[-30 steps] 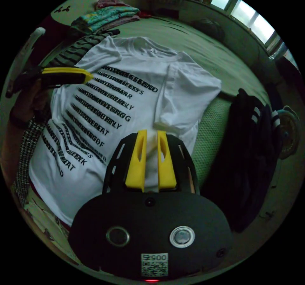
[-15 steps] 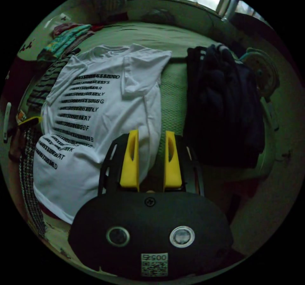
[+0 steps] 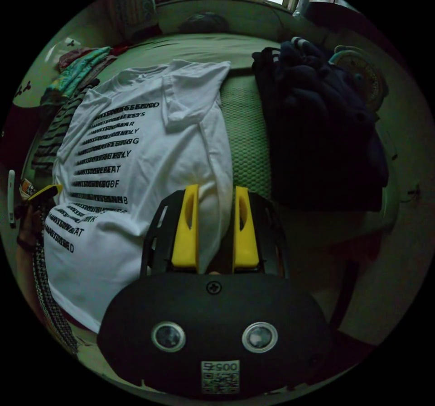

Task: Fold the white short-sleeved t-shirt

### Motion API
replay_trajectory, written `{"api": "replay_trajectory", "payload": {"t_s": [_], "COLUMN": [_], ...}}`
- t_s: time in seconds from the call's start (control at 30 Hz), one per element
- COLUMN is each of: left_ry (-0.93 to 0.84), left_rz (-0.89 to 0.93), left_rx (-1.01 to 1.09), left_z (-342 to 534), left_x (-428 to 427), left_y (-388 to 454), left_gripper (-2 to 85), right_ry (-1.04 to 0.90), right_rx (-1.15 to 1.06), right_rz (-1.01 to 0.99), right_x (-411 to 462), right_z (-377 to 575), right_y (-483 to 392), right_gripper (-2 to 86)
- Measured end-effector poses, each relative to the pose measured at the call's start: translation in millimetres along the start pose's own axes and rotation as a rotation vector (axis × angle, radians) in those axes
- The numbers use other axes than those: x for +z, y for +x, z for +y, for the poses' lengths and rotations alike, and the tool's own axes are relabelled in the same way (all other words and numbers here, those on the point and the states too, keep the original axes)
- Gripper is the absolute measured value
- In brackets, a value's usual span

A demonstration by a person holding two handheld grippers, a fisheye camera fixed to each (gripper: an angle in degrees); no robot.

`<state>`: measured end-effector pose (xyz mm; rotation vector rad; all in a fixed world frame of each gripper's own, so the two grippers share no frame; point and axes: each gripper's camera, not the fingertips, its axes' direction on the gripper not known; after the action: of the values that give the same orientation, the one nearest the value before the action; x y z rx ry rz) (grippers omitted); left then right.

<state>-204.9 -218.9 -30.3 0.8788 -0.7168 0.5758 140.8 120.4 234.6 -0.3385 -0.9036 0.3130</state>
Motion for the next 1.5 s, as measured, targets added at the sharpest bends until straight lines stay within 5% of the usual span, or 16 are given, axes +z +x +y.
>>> {"api": "replay_trajectory", "payload": {"t_s": [0.87,1.5], "left_ry": [-0.034,0.062], "left_rz": [-0.066,-0.172], "left_rx": [0.01,0.148], "left_z": [12,8], "left_x": [-15,-59], "left_y": [-5,24], "left_gripper": [13.4,1.2], "right_ry": [0.056,0.181], "right_rx": [-0.01,-0.132], "right_rz": [0.049,0.178], "right_x": [9,-16], "right_z": [42,50], "right_y": [-30,-58], "right_gripper": [7.8,-1.6]}}
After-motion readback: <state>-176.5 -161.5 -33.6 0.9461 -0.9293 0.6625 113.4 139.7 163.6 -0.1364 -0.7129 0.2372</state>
